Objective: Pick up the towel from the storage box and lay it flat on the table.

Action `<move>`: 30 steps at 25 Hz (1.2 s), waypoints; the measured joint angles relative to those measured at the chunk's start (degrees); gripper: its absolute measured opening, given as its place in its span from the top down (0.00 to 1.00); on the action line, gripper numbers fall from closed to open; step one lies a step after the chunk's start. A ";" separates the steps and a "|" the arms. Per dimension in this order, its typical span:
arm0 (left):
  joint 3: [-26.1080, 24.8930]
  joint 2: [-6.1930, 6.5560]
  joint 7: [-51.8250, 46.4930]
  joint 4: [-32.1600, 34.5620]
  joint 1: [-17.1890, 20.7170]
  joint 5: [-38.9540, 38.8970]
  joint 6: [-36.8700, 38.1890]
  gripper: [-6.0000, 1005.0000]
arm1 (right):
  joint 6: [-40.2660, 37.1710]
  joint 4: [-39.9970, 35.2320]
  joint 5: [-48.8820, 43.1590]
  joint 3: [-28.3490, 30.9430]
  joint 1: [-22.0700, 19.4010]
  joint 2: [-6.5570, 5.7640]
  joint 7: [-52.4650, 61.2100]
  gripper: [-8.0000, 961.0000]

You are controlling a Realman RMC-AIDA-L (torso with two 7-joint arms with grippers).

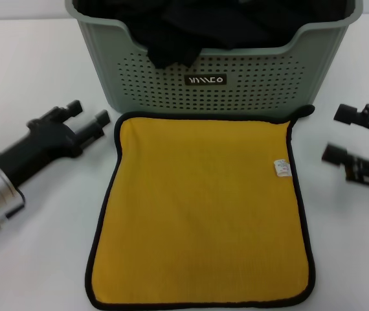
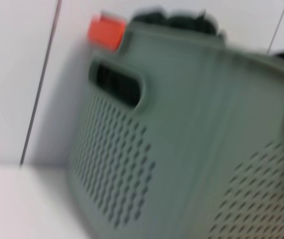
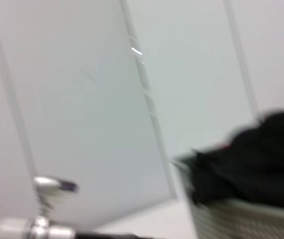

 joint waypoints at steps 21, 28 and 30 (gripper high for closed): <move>-0.03 -0.90 4.83 2.08 -4.90 22.47 42.15 0.37 | -11.76 -6.81 -3.15 -9.28 1.34 -0.01 -0.87 0.09; -0.29 -0.49 4.57 2.05 -4.68 22.09 42.18 0.40 | -11.04 -6.84 -3.18 -10.02 1.48 0.07 -0.76 0.09; -0.35 -0.33 4.46 2.05 -4.56 22.00 42.19 0.40 | -10.58 -6.83 -3.03 -10.63 1.60 0.09 -0.73 0.09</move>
